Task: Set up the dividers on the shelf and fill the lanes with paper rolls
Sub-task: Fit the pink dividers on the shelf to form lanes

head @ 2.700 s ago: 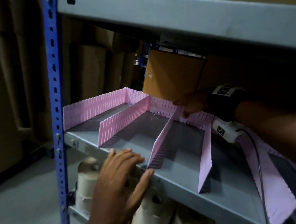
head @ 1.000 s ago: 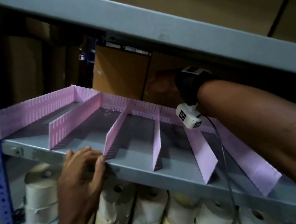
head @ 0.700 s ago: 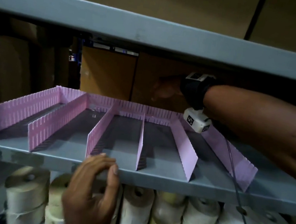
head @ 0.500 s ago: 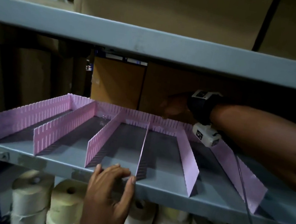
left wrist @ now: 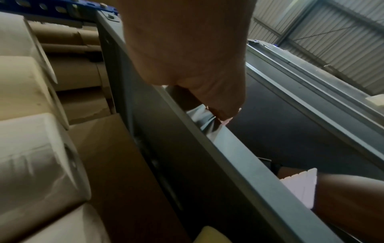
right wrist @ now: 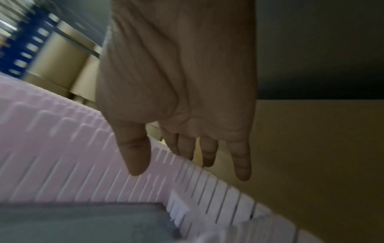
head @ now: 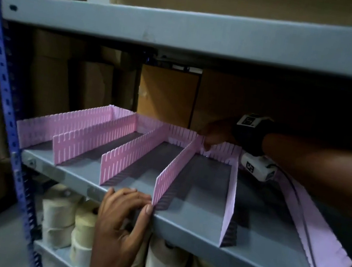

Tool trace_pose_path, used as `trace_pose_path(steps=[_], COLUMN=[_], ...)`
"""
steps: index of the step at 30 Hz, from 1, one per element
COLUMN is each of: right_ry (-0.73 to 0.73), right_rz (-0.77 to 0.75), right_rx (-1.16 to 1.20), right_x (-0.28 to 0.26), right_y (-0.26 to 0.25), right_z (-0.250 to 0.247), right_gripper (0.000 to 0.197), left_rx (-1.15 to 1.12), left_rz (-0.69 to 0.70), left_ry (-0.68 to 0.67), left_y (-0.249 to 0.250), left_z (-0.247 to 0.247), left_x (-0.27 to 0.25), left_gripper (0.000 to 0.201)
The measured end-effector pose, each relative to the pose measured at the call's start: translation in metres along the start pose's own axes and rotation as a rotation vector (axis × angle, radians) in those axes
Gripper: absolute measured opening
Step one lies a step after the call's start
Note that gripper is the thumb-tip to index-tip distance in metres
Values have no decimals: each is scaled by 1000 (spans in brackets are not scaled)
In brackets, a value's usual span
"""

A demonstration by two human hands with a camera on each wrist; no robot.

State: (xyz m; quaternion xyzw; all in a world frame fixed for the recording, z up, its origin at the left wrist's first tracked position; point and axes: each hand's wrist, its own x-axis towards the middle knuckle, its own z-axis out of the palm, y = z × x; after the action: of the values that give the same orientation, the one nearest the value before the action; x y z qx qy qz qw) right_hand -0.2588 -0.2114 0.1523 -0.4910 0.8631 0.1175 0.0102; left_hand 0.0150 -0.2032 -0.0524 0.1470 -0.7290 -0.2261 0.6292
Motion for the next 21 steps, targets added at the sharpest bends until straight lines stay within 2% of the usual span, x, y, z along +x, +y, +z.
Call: trace_pose_path(steps=[10,13,17,21], right_ry=[28,9,25,-52], right_rz=[-21,-19,-22,-22], right_rx=[44,36,26,100], right_x=[2,8,7,1], right_y=[9,8,7,9], right_z=[0,6,11,2], right_gripper=[67,70,84,68], left_rx=[-8,31,77,54], left_rz=[-60,-54,-56,-24], left_ry=[10,11,-7,24], left_y=[9,7,5,2], left_z=[2,4,5,5], left_x=[-3,-3,-6,-8], left_gripper=[11,16,20,12])
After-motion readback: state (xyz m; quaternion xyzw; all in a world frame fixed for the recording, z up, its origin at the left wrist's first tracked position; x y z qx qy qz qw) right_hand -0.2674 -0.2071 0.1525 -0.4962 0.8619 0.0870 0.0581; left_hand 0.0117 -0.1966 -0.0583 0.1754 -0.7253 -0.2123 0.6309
